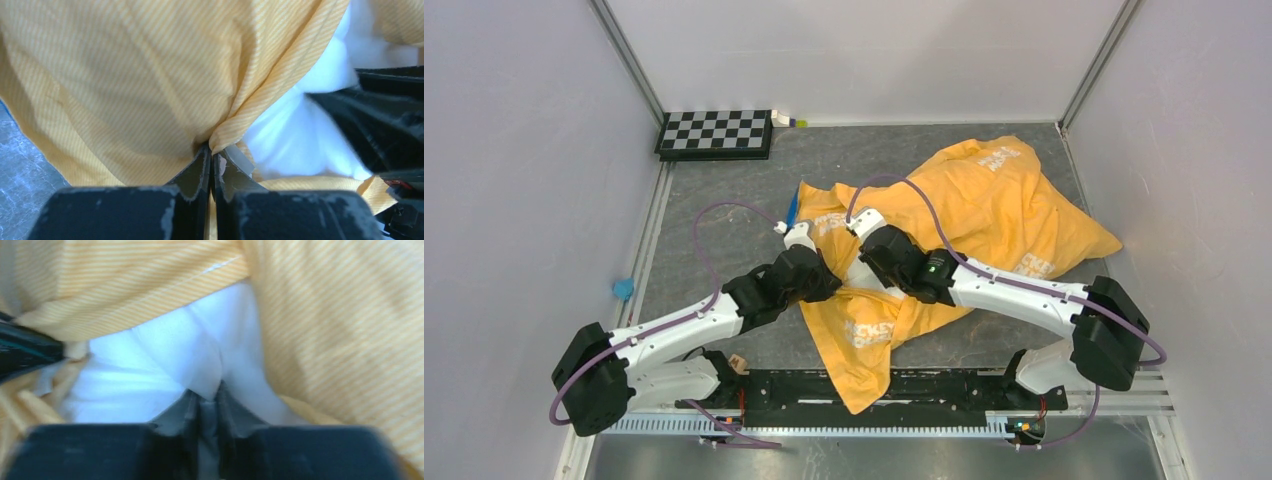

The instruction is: Remove the pillowcase from the pillow

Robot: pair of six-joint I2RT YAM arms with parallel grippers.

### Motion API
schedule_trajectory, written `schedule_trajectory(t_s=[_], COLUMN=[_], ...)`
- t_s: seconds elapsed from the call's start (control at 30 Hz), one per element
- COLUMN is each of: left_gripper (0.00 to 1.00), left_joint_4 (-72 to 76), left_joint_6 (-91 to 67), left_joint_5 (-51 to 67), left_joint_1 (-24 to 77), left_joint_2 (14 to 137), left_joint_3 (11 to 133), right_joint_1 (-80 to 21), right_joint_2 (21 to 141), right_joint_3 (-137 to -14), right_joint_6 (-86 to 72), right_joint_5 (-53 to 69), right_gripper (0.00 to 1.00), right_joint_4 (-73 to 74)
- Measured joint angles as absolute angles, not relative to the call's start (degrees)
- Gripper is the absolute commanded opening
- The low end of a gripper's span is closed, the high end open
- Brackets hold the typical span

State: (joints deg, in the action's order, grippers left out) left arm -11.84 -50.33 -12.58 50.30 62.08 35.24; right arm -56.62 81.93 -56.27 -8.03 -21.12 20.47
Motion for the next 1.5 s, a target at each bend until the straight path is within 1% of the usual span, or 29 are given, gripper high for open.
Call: schedule_trajectory(t_s=[0.13, 0.23, 0.37, 0.43, 0.63, 0.8, 0.97, 1.03, 1.17, 1.37, 1.5], left_gripper=[0.02, 0.02, 0.02, 0.02, 0.02, 0.02, 0.02, 0.03, 0.11, 0.15, 0.17], left_joint_4=[-11.4, -10.9, -10.3, -9.6, -2.8, 4.2, 9.2, 9.5, 7.6, 2.2, -0.1], left_joint_6=[-50.3, -50.3, -50.3, -50.5, -52.3, -53.4, -54.0, -53.9, -52.2, -48.7, -47.0], left_joint_5=[-13.4, -13.5, -13.4, -13.4, -11.9, -9.9, -9.6, -8.8, -6.6, -3.5, -2.5], left_joint_1=[50.2, 49.9, 49.4, 49.1, 47.4, 46.3, 46.3, 46.3, 46.0, 45.5, 45.4], left_joint_2=[62.1, 62.0, 62.0, 62.0, 62.7, 67.6, 74.6, 76.4, 76.4, 73.9, 70.9], left_joint_3=[35.1, 34.8, 34.7, 34.7, 32.9, 30.7, 31.6, 32.4, 33.6, 35.1, 35.1], right_joint_1=[-56.8, -56.1, -52.3, -48.6, -40.5, -36.3, -34.0, -33.5, -32.4, -31.2, -30.9], right_joint_2=[81.9, 81.1, 77.0, 73.4, 67.2, 66.1, 64.4, 64.4, 64.4, 64.7, 64.9], right_joint_3=[-56.5, -56.7, -56.7, -56.7, -57.7, -58.0, -58.0, -58.0, -57.8, -56.4, -55.0], right_joint_6=[-9.7, -9.7, -9.7, -9.8, -10.2, -11.3, -12.2, -12.0, -10.3, -7.4, -6.4], right_joint_5=[-28.1, -29.6, -23.8, -19.2, -12.0, -8.4, -6.0, -4.6, -0.5, 5.2, 7.5], right_gripper=[0.00, 0.00, 0.00, 0.00, 0.00, 0.00, 0.00, 0.00, 0.00, 0.00, 0.05], right_joint_4=[21.4, 22.0, 21.9, 22.0, 25.0, 27.2, 28.6, 28.8, 28.7, 27.2, 25.6])
